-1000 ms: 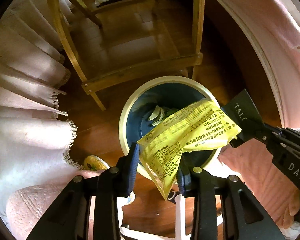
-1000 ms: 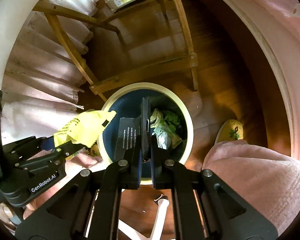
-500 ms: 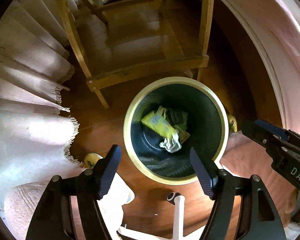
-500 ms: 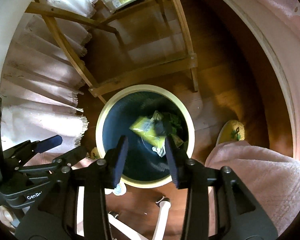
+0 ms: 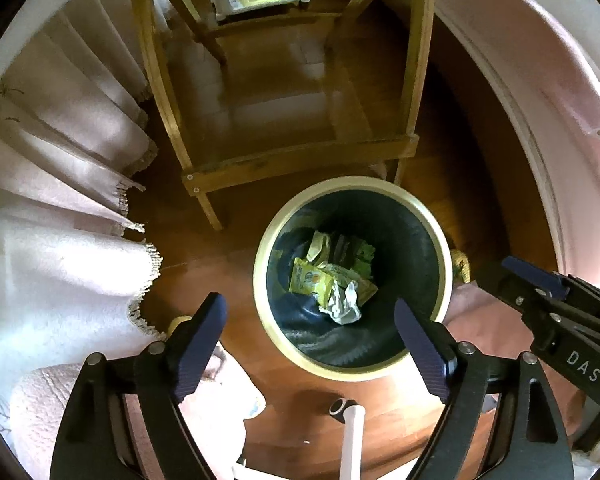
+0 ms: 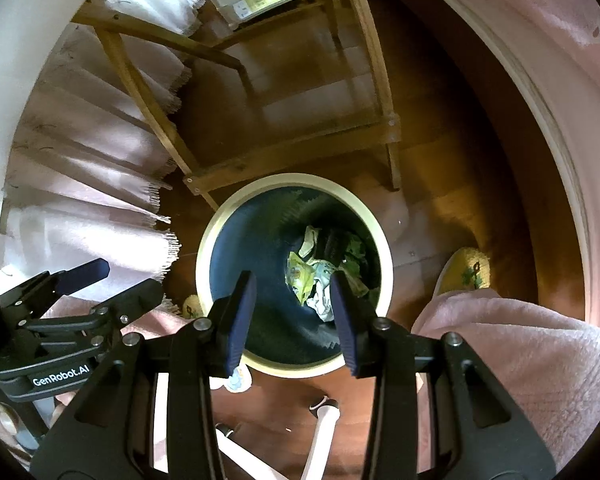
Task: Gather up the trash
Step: 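Raise both tools back toward the table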
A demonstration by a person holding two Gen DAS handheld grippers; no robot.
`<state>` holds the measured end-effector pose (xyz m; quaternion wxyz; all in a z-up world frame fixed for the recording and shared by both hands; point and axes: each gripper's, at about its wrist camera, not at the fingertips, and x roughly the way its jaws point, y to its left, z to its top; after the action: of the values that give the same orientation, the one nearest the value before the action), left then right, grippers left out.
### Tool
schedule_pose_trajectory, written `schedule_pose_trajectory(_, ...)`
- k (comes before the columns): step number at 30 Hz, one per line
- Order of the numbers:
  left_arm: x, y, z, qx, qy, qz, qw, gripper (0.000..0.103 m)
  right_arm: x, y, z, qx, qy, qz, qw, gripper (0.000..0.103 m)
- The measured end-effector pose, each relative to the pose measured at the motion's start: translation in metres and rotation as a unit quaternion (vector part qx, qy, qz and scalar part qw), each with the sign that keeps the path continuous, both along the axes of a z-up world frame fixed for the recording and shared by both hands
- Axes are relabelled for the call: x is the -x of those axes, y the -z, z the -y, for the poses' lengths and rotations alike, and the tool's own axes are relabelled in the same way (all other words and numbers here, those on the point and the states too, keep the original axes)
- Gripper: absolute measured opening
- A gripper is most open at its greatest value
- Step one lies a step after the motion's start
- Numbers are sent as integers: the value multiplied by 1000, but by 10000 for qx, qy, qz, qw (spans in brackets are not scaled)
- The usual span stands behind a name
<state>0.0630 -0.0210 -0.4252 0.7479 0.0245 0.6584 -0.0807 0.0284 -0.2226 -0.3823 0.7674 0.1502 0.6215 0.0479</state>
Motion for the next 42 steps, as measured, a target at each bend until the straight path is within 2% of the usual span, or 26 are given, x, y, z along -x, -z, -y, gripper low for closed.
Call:
schedule_pose_trajectory(3, 0, -10, -1, 60, -14, 90, 9999, 93, 1, -9, -5, 14, -82, 145, 9999, 35)
schedule_pose_trajectory(9, 7, -49, -1, 210, 101, 342, 9991, 97, 9, -35, -17, 125, -341, 491, 9981, 35)
schedule_pose_trajectory(14, 17, -107, -3, 433, 312, 769, 9956, 97, 18, -73, -21, 168, -483, 889, 9947, 35)
schedule_pose_trajectory(19, 23, -179, -4, 525, 578, 1403, 9870, 97, 20, -133, -19, 198, -599, 1414, 9879, 35)
schedule_pose_trajectory(22, 22, -221, -3, 500, 692, 1772, 9805, 97, 19, -181, -18, 226, -687, 1841, 9802, 35)
schedule_pose_trajectory(29, 3, -304, -4, 632, 771, 2146, 9716, 97, 12, -291, -12, 307, -870, 2715, 9580, 35)
schedule_pose_trajectory(33, -18, -343, -3, 780, 772, 2143, 9706, 97, -6, -339, 2, 325, -746, 2866, 9546, 36)
schedule_pose_trajectory(36, -34, -370, 3, 661, 775, 2289, 9681, 97, -23, -366, 14, 313, -642, 2931, 9534, 36)
schedule_pose_trajectory(38, -51, -388, 5, 502, 731, 2460, 9652, 97, -37, -381, 21, 403, -590, 2991, 9515, 37)
schedule_pose_trajectory(42, -84, -411, 12, 504, 793, 2518, 9632, 97, -73, -402, 39, 548, -476, 3014, 9507, 39)
